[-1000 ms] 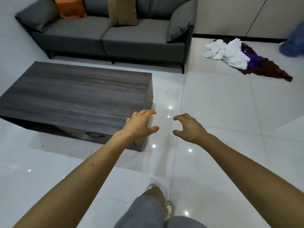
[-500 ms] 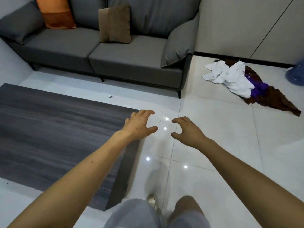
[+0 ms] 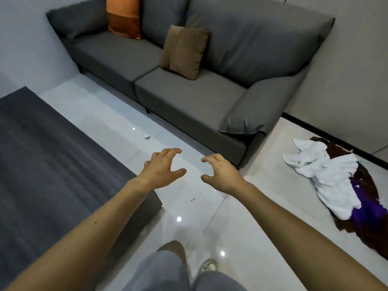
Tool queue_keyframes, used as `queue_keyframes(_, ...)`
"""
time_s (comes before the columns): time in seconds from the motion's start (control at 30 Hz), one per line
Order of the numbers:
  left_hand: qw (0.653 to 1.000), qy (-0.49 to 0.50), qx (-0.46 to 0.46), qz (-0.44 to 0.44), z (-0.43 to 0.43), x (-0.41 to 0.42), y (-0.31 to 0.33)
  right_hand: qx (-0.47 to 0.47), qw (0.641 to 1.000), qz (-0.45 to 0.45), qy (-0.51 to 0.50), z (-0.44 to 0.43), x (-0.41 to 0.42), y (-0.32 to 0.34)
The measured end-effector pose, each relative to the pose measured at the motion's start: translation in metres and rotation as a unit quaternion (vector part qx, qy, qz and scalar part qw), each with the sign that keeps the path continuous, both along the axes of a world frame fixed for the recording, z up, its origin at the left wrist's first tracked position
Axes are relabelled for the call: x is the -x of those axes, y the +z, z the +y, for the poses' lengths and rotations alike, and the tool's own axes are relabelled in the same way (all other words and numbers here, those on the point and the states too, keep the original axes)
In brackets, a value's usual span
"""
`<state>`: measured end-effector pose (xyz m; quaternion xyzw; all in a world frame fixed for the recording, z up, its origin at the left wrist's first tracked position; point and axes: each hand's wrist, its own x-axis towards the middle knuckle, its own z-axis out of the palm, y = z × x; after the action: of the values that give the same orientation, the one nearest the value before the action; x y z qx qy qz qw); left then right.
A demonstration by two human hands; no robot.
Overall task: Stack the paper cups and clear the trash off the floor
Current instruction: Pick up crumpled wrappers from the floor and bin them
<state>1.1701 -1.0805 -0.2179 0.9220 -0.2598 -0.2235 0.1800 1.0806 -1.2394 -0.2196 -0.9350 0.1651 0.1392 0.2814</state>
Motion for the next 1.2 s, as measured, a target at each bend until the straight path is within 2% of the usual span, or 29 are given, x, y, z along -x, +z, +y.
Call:
queue_keyframes(0.33,0.983,0.179,-0.013,0.022,-0.041,-0.154,-0.022,-0.02,0.988,0.009,0.154,-0.075,-0.203,-0.022)
queue_keyframes(0.63,0.965,0.262,-0.015,0.022,-0.072,-0.3,-0.014,-0.022,0.965,0.026,0.261,-0.103,-0.387,-0.02)
queue_keyframes(0.97,0.904,0.426,-0.012,0.026,-0.077,-0.45,-0.022,-0.041,0.912,0.044,0.406,-0.106,-0.606,-0.042)
queue_keyframes(1.1,0.883,0.47,-0.001,0.017,-0.079,-0.494,-0.022,-0.027,0.892,0.071,0.446,-0.1,-0.666,-0.054)
queue_keyframes(1.2,0.876,0.481,0.001,0.03,-0.075,-0.518,-0.029,-0.031,0.891,0.08,0.446,-0.09,-0.694,-0.068)
